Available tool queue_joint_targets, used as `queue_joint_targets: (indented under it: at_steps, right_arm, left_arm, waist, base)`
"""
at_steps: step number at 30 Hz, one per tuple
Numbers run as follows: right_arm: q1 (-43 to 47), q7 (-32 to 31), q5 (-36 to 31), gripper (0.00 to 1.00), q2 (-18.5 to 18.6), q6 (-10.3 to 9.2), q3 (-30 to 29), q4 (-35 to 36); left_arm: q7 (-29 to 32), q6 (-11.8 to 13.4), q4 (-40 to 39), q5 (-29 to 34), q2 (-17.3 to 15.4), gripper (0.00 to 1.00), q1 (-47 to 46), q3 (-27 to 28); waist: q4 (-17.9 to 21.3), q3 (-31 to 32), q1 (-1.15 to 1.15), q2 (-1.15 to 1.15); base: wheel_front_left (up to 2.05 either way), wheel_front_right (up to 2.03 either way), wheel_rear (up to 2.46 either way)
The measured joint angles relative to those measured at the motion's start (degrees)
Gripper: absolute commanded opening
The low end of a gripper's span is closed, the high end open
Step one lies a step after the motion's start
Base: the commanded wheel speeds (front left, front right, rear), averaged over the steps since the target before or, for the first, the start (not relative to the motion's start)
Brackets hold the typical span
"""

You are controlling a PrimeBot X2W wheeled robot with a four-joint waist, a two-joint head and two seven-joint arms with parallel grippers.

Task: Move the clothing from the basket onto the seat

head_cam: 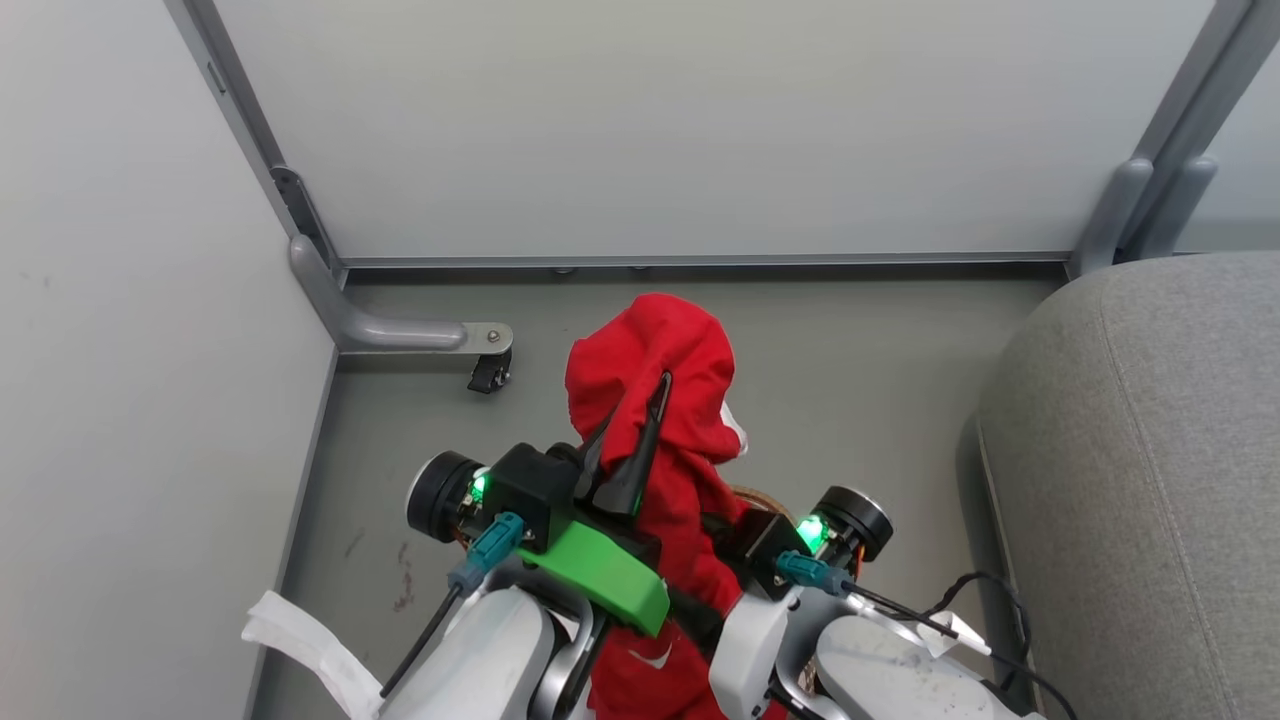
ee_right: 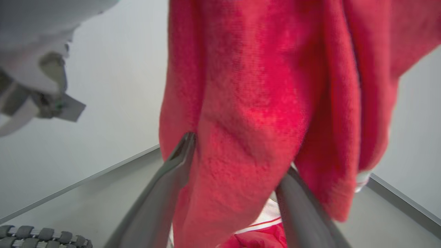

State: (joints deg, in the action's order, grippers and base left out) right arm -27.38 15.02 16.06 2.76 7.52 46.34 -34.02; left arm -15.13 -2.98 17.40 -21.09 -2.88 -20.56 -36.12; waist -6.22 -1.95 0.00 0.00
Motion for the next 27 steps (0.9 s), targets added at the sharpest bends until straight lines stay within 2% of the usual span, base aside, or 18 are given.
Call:
queue_joint_targets:
  at_steps: [8, 9, 10, 18, 27]
  right_arm:
    - [-1.3, 0.0, 1.8, 0.0, 0.1, 0.0, -0.4, 0.2]
    - [-1.2, 0.0, 1.7, 0.0, 0.0, 0.0, -0.9, 0.3]
    - [-1.2, 0.0, 1.6, 0.0, 0.0, 0.0, -1.2, 0.3]
    - [0.3, 0.0, 0.2, 0.0, 0.0, 0.0, -4.8, 2.7]
    - [4.0, 0.0, -2.3, 0.0, 0.1, 0.01, -8.7, 7.6]
  left_arm:
    - [0.0, 0.6, 0.3, 0.1, 0.0, 0.0, 0.0, 0.5]
    - [0.0, 0.5, 0.0, 0.2, 0.0, 0.44, 0.0, 0.6]
    - [0.0, 0.5, -0.1, 0.5, 0.0, 1.0, 0.0, 0.9]
    - [0.0, 0.6, -0.2, 3.1, 0.0, 1.0, 0.4, 4.2]
    - [0.0, -0.4, 1.3, 7.1, 0.0, 1.0, 1.8, 10.2]
  waist:
    - [0.5, -0.3, 0.0, 0.0]
    - [0.7, -0.3, 0.0, 0.0]
    - [1.0, -0.4, 0.0, 0.0]
    - [4.7, -1.1, 0.0, 0.0]
    - [13.0, -2.3, 0.0, 0.0]
  base:
    - [0.0, 0.0, 0.0]
    - [0.0, 0.0, 0.0]
    - [0.0, 0.0, 0.0]
    - [0.0, 0.0, 0.0]
    - [0.0, 0.0, 0.0]
